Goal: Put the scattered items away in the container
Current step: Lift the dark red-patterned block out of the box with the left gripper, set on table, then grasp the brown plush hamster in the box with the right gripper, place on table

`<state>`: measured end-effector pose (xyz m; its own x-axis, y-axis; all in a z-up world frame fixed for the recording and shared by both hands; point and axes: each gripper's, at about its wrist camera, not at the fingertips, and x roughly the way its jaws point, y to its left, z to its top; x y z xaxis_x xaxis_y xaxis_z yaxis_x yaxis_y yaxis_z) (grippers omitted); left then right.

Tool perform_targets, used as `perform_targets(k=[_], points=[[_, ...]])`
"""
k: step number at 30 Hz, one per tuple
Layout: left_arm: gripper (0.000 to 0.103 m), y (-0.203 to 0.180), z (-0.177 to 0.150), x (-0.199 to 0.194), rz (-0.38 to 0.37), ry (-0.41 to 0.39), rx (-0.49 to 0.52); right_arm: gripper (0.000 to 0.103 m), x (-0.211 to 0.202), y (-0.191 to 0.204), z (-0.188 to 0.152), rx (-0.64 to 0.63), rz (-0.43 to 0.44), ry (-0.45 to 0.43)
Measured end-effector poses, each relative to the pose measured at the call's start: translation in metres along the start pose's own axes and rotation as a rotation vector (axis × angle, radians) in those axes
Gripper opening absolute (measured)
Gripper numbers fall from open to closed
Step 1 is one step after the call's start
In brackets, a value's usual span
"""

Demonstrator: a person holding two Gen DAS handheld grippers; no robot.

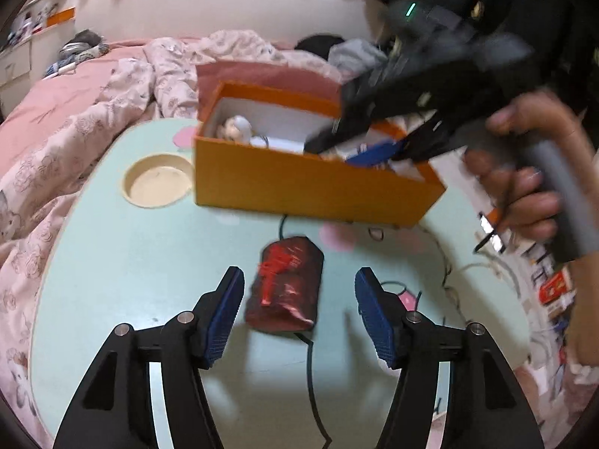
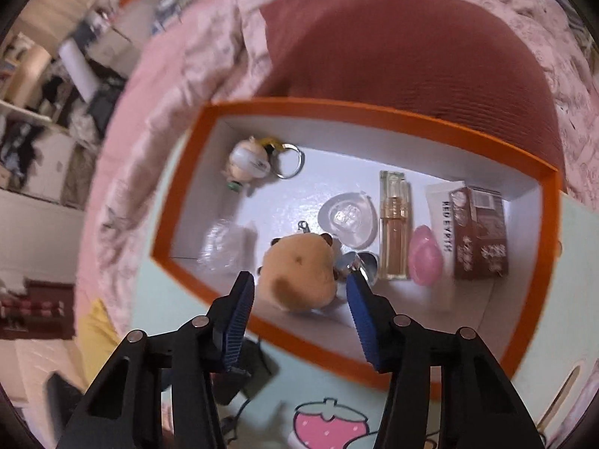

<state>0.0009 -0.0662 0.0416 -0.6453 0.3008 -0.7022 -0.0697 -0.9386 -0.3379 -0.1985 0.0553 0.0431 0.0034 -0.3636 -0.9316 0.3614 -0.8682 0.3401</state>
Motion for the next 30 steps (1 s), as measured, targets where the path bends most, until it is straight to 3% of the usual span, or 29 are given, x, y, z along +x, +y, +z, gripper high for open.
perform_targets(k=[5, 6, 10, 15, 19, 22, 27, 30], points=[[0.063, 0.012, 0.003, -0.012, -0.003, -0.024, -0.06, 0.046, 0.036, 0.002, 0.016, 0.005, -0.002, 0.105], [0.063, 0.014, 0.003, -0.013, -0.009, -0.027, -0.066, 0.038, 0.036, 0.0, 0.017, 0.018, -0.011, 0.098], [0.063, 0.018, 0.002, -0.016, -0.028, -0.035, -0.084, 0.034, 0.031, -0.004, 0.022, 0.017, -0.032, 0.042], [0.063, 0.014, 0.002, -0.016, -0.026, -0.034, -0.083, 0.034, -0.005, -0.009, 0.007, 0.01, 0.059, -0.086], [0.063, 0.015, 0.004, -0.018, -0.016, -0.04, -0.08, 0.034, -0.069, -0.004, -0.031, -0.049, 0.116, -0.245], [0.063, 0.015, 0.006, -0.018, -0.002, -0.041, -0.078, 0.035, -0.082, 0.011, -0.067, -0.115, 0.141, -0.294], [0.063, 0.01, 0.006, -0.017, -0.01, -0.035, -0.084, 0.035, -0.055, -0.015, -0.135, -0.137, 0.103, -0.247], [0.063, 0.003, 0.005, -0.013, -0.012, -0.022, -0.068, 0.035, -0.025, -0.031, -0.149, -0.093, 0.094, -0.222]])
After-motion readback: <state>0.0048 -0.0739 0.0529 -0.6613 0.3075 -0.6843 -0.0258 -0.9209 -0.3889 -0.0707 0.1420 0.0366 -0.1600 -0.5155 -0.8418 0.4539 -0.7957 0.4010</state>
